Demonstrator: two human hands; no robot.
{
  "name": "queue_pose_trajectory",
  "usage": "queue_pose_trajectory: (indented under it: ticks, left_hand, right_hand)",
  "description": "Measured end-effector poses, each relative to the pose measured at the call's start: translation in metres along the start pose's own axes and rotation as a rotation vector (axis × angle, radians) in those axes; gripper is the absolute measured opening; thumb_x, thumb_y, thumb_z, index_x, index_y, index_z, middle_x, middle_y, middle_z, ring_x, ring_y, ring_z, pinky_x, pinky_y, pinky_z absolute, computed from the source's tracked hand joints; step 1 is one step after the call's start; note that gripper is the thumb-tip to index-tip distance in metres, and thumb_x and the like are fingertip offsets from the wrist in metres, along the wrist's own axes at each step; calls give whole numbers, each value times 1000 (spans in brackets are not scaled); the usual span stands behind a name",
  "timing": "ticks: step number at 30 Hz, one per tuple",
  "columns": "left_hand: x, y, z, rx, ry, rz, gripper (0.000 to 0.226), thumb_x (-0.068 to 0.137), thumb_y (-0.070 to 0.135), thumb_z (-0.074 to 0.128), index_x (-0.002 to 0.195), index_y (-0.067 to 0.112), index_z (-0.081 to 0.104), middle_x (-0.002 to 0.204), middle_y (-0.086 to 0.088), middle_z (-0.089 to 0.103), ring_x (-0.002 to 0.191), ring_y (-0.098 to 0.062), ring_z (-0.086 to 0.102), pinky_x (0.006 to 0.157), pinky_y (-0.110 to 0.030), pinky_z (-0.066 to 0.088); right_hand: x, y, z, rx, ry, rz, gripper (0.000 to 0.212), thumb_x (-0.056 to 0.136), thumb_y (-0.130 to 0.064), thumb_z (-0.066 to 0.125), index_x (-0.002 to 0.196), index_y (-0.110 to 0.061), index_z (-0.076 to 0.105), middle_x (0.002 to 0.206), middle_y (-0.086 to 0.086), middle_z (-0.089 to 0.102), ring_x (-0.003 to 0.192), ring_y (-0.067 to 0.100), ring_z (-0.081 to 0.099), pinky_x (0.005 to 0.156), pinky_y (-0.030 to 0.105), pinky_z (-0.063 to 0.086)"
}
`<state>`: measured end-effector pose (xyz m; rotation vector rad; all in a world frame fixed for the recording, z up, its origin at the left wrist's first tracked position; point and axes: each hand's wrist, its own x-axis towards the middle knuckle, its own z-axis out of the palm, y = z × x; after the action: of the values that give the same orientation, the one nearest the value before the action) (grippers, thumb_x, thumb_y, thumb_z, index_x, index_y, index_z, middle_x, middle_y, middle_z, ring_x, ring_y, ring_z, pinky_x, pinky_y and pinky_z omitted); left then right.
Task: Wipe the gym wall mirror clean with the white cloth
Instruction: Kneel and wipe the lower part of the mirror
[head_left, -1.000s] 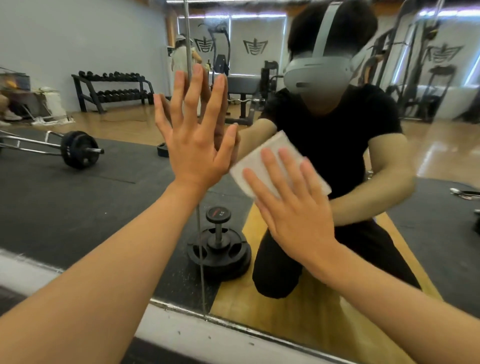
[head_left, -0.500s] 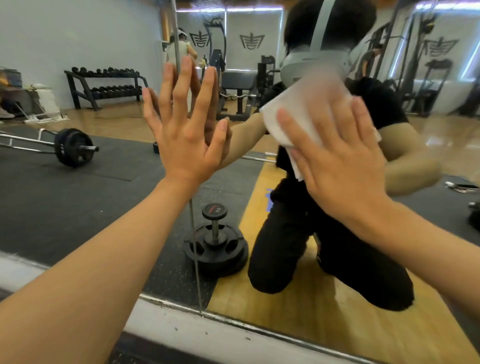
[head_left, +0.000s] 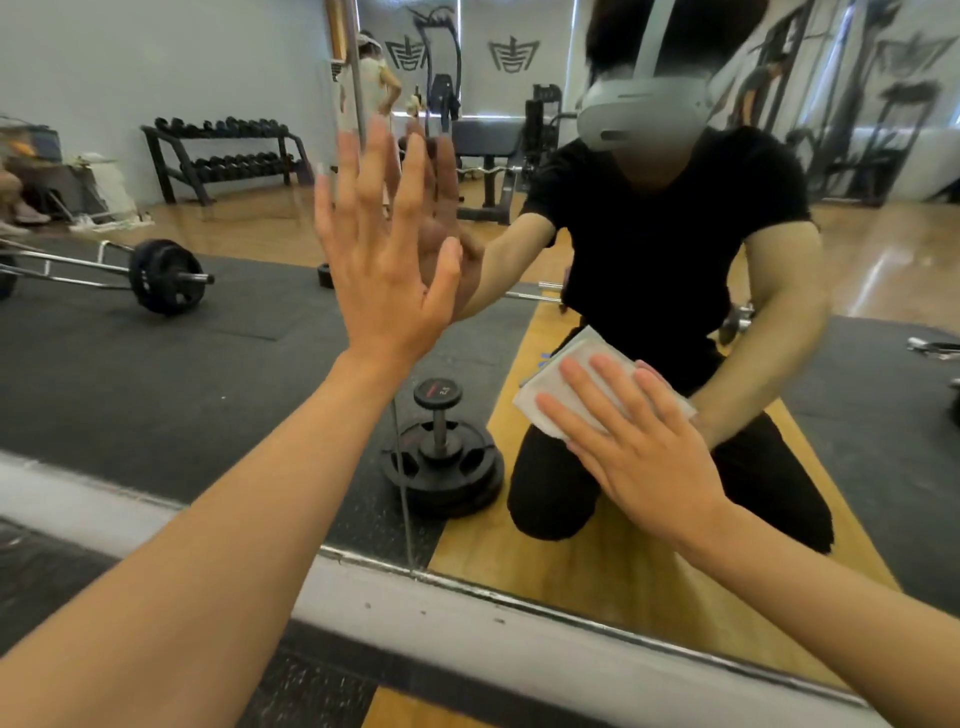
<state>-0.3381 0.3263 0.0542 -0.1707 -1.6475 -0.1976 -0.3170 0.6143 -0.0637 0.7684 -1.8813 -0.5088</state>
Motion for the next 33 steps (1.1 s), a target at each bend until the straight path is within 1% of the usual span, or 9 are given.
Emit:
queue_pose_trajectory:
  ticks: [5, 9, 13, 19, 21, 24, 27, 30, 33]
  left_hand:
    - [-74, 6, 3, -63, -172, 102, 65, 104, 37, 44, 163, 11, 31, 169, -27, 26, 159, -42, 16, 130, -58, 9]
    - [-94, 6, 22, 30, -127, 104, 66, 106, 45, 32, 164, 13, 29, 168, -23, 23, 163, -27, -1, 131, -55, 9]
    - [-97, 4, 27, 32, -107, 111, 67, 106, 48, 27, 163, 13, 28, 168, -21, 20, 163, -24, -6, 131, -55, 9]
    - [-98, 2, 29, 46, -84, 136, 68, 106, 49, 27, 162, 12, 29, 167, -22, 22, 163, -28, 1, 131, -54, 10]
    - [-98, 2, 29, 55, -78, 135, 67, 107, 50, 25, 163, 12, 29, 167, -22, 22, 163, -29, 2, 131, -53, 9]
    - [-97, 4, 28, 58, -71, 128, 66, 108, 50, 23, 162, 13, 31, 169, -18, 22, 163, -27, 1, 131, -53, 10]
    - [-97, 5, 27, 63, -69, 123, 66, 109, 50, 23, 162, 12, 31, 168, -20, 22, 164, -27, 1, 131, -52, 9]
    - [-98, 6, 28, 59, -62, 118, 66, 109, 51, 22, 161, 11, 32, 167, -22, 24, 164, -28, 3, 131, -52, 10]
    - [-98, 6, 29, 62, -56, 118, 67, 109, 51, 22, 161, 11, 32, 167, -23, 24, 163, -28, 3, 131, -52, 9]
  right_hand:
    - [0, -6, -3, -29, -19, 23, 56, 116, -34, 21, 169, -23, 10, 176, 13, -5, 162, 34, -6, 131, 50, 1]
    - [-5, -10, 0, -25, -37, 18, 55, 117, -34, 17, 169, -22, 9, 176, 13, -8, 162, 35, -6, 131, 50, -1]
    - [5, 17, -11, 8, -55, -51, 67, 110, -21, 45, 169, -22, 12, 176, 12, 1, 162, 32, 3, 132, 50, -2]
    - [59, 48, -28, 65, 184, 233, 55, 115, -28, 40, 167, -21, 24, 173, 16, 11, 160, 37, 13, 129, 56, 15]
    - [23, 21, -10, -5, 139, 150, 67, 109, -26, 54, 168, -17, 21, 174, 18, 9, 160, 38, 11, 129, 56, 12]
    - [-47, -11, 9, -19, -93, -167, 101, 89, -12, 68, 169, -18, 8, 176, 10, -1, 163, 32, -2, 131, 50, -4]
    - [-35, 19, -3, -39, -144, -285, 94, 91, -8, 58, 169, -21, 8, 177, 8, -2, 163, 30, 0, 131, 51, -6]
    - [17, 80, -31, 12, 43, -16, 61, 111, -21, 42, 168, -22, 20, 175, 12, 13, 161, 33, 10, 130, 56, 5]
    - [29, 108, -44, 39, 99, 166, 55, 116, -37, 34, 168, -24, 23, 175, 14, 10, 162, 34, 4, 130, 56, 6]
